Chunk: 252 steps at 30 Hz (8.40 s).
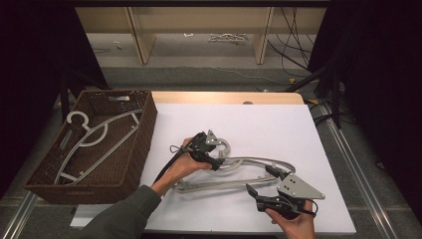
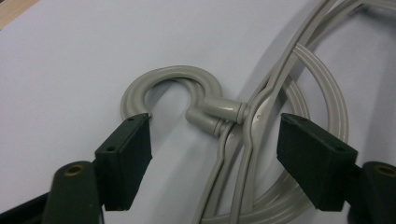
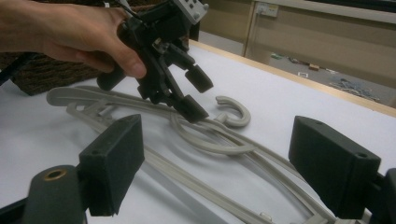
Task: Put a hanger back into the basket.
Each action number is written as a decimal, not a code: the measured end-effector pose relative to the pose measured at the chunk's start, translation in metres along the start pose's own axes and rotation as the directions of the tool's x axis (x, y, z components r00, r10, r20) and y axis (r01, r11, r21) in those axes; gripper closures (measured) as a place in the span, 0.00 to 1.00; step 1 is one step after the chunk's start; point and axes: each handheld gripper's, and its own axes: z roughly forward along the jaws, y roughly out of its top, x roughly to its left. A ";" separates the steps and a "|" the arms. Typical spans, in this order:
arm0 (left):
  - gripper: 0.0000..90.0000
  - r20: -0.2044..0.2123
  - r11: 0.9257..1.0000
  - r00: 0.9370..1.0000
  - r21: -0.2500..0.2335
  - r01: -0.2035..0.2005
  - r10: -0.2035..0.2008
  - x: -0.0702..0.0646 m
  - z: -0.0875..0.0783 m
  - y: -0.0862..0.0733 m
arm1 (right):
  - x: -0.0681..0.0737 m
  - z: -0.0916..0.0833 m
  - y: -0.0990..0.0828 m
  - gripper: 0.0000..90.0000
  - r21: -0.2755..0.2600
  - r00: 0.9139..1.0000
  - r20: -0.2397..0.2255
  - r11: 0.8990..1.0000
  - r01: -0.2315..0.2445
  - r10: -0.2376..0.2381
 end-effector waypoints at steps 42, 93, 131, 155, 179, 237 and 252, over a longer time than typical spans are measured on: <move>0.90 0.192 0.988 0.976 0.099 -0.120 0.100 0.017 0.001 0.010 | -0.001 0.002 0.002 0.22 -0.022 1.000 -0.003 1.000 0.017 -0.017; 0.91 0.013 0.978 0.996 -0.189 -0.083 0.087 0.034 -0.150 0.065 | 0.000 0.004 0.002 0.22 -0.014 1.000 -0.015 1.000 0.020 -0.020; 0.91 -0.318 0.978 0.938 -0.195 0.078 -0.138 0.144 -0.258 -0.026 | 0.001 0.008 0.000 0.22 0.006 1.000 -0.021 1.000 0.024 -0.024; 0.91 -0.423 0.955 0.860 -0.201 0.219 -0.287 0.189 -0.269 -0.108 | 0.001 0.009 -0.001 0.22 0.026 1.000 -0.019 0.999 0.024 -0.024; 0.90 -0.450 0.939 0.826 -0.220 0.265 -0.339 0.195 -0.283 -0.160 | 0.000 0.011 -0.003 0.22 0.025 1.000 -0.021 0.999 0.022 -0.021; 0.89 -0.474 0.950 0.854 0.102 0.294 -0.213 0.208 -0.222 -0.207 | 0.001 0.012 -0.002 0.23 0.021 1.000 -0.018 0.999 0.024 -0.023; 0.53 -0.536 0.925 0.762 -0.113 0.362 -0.363 0.196 -0.250 -0.186 | 0.001 0.012 -0.002 0.23 0.026 1.000 -0.018 0.999 0.019 -0.019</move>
